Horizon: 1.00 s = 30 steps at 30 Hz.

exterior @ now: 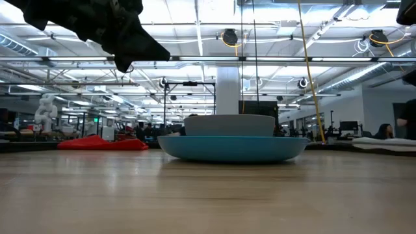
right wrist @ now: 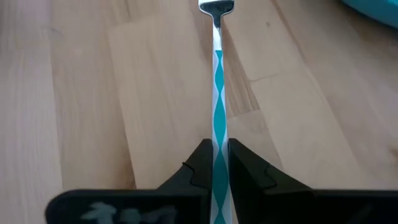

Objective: Set table place
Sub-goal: Put the blue fork to the left of the blue plate

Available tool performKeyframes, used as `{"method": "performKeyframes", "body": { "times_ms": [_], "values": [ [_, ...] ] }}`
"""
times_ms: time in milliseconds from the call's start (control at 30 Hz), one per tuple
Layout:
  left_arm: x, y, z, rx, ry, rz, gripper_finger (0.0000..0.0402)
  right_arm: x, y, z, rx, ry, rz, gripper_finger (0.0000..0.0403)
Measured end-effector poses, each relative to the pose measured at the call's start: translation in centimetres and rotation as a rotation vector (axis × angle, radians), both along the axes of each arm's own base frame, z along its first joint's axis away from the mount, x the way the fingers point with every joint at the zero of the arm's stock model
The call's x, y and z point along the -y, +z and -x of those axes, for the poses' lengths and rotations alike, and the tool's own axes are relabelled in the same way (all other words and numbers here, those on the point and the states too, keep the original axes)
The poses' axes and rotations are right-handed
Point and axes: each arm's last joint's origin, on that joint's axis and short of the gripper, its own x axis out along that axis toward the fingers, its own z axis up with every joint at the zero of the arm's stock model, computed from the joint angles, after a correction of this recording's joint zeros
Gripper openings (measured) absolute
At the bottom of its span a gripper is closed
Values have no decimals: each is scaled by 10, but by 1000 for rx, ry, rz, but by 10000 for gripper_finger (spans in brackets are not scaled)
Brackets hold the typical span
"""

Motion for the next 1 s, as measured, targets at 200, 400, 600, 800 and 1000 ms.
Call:
{"method": "performKeyframes", "body": {
  "times_ms": [200,400,600,800,1000],
  "values": [
    [0,1,0,14,67,-28,23,4,10,-3,49,-8,8,20],
    [3,2,2,23,116,-70,71,9,31,-2,172,-22,57,20],
    [5,2,3,28,157,-98,142,15,52,-2,303,-53,116,20],
    [5,4,2,52,171,-94,174,18,67,-7,417,-73,161,20],
    [6,8,1,92,169,-78,177,23,74,-17,508,-126,214,20]
  ]
}}
